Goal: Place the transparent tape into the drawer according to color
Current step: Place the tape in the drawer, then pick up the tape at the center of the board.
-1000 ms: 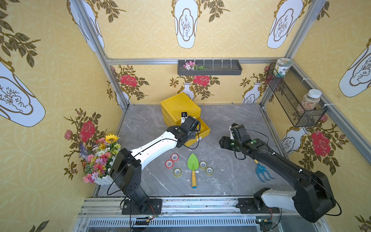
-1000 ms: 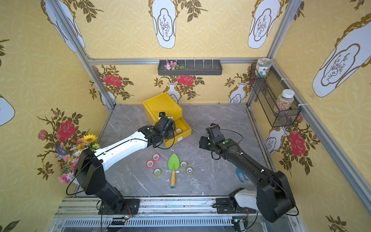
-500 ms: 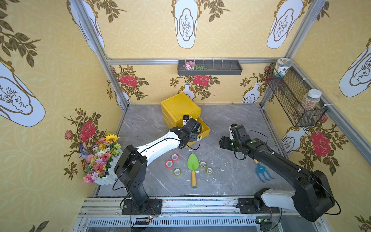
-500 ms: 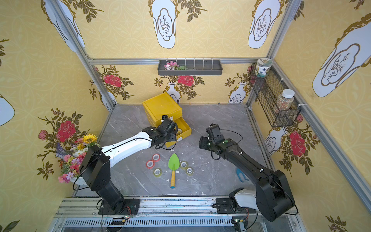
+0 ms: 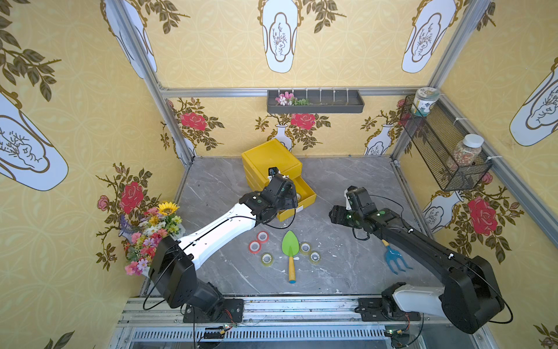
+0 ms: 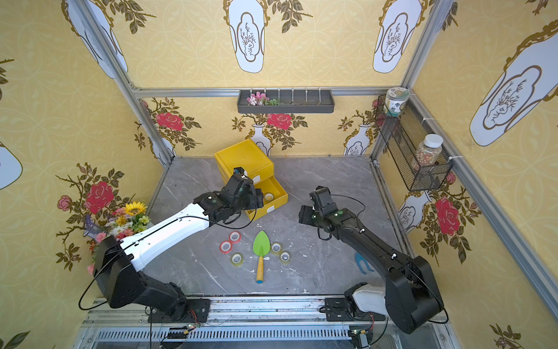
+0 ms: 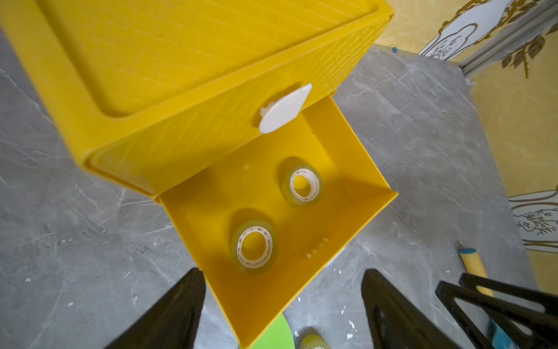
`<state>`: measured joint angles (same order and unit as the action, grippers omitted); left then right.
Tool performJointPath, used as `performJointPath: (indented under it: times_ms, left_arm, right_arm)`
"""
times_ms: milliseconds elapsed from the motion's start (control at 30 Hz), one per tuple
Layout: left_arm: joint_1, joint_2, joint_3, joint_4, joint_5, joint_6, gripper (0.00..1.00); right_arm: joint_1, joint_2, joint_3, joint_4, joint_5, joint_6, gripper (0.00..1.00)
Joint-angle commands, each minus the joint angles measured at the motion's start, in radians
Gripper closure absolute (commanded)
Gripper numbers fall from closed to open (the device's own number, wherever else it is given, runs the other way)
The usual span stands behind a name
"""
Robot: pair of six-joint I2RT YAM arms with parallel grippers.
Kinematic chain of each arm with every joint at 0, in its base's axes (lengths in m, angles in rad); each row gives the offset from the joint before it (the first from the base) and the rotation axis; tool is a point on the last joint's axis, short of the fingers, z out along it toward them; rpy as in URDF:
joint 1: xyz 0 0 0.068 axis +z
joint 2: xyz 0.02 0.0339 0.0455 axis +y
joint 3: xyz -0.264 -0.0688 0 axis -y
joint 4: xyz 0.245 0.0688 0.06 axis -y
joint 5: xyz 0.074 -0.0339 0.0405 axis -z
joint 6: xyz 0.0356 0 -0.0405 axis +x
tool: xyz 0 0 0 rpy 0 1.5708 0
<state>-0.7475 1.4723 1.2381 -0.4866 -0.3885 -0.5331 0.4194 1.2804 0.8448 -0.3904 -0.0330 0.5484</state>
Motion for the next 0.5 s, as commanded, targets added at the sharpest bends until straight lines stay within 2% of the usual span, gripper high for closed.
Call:
performJointPath:
  times_ms: [0, 300, 467]
  left_arm:
    - [0.0, -0.061, -0.053, 0.025, 0.042, -0.02, 0.1]
    - [0.001, -0.237, -0.22, 0.036, 0.067, -0.087, 0.01]
    - [0.001, -0.316, -0.326, 0.053, 0.065, -0.126, 0.0]
  right_arm:
    - [0.004, -0.007, -0.01, 0.009, -0.01, -0.01, 0.26]
    - [0.021, -0.009, -0.043, 0.006, -0.027, -0.022, 0.25]
    - [0.056, 0.001, -0.068, 0.023, -0.041, -0.037, 0.23]
